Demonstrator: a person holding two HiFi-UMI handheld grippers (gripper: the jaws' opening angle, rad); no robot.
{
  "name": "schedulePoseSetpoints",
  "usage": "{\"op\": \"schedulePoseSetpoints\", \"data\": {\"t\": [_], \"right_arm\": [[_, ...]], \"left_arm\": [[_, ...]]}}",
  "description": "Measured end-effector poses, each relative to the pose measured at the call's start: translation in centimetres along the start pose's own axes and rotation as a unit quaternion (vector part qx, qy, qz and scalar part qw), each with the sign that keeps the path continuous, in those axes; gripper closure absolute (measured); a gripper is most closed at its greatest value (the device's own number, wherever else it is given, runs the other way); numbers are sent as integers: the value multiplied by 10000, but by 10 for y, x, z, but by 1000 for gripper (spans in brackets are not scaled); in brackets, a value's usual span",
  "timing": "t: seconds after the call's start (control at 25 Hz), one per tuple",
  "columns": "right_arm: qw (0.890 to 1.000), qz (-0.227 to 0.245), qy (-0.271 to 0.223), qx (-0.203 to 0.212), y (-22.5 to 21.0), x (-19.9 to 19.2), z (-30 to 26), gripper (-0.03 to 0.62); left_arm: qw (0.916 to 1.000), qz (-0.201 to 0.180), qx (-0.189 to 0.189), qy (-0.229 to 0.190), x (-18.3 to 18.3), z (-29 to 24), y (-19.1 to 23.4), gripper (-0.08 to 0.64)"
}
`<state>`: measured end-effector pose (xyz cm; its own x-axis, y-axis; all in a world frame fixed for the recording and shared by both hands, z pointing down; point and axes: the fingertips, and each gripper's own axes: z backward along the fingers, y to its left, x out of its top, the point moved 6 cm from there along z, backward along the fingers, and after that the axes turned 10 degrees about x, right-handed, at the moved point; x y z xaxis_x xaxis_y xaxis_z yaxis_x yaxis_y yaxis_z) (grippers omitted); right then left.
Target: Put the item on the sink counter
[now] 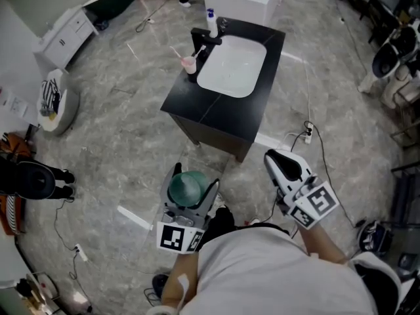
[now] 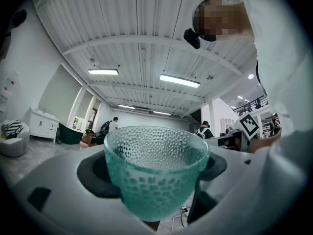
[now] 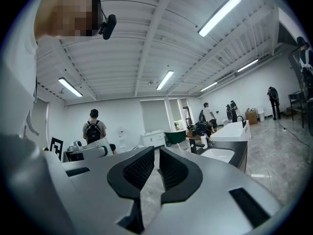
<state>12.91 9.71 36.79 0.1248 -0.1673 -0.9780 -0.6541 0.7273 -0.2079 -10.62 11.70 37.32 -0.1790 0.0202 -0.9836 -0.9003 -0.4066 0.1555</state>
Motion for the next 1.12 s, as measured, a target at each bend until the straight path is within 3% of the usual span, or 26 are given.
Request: {"op": "schedulePoseSetpoints", "data": {"t": [0.72,1.12], "right_arm": [[9994,123,241,-220,-30,5,-80,535],[9977,255,331,-532,-35,14,-108,535]], "left_arm": [[9998,168,-25,118,-15,-58,82,161],[9983,405,-375,187,-25,-89,109,163]]}}
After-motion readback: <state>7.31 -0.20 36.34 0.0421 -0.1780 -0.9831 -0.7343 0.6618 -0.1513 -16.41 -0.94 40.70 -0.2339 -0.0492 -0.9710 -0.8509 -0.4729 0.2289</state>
